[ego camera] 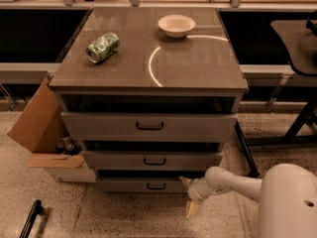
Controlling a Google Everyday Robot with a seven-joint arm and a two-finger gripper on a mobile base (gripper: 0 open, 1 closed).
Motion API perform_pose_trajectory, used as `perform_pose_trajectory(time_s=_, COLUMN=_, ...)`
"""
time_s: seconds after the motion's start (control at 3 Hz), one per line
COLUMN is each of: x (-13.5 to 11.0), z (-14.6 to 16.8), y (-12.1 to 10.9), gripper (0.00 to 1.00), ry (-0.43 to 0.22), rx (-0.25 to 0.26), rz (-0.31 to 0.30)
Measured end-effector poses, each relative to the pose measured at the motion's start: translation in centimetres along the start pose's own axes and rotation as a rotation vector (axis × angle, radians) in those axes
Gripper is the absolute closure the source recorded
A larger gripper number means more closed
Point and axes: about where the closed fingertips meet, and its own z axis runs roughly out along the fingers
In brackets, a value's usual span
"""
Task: Open bottom drawer
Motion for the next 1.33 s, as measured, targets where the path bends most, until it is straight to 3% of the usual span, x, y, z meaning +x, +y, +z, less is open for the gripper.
perform_pose_trajectory(time_s=0.67, x=1.4, z=2.3, y=-2.4, gripper=0.00, ry=0.003, rx=0.044, rz=0.026)
perform_pose_trajectory(time_s=1.33, x=2.4, z=4.5, y=-3.5, gripper=0.02, ry=-0.006, rx=0.036, rz=0.052)
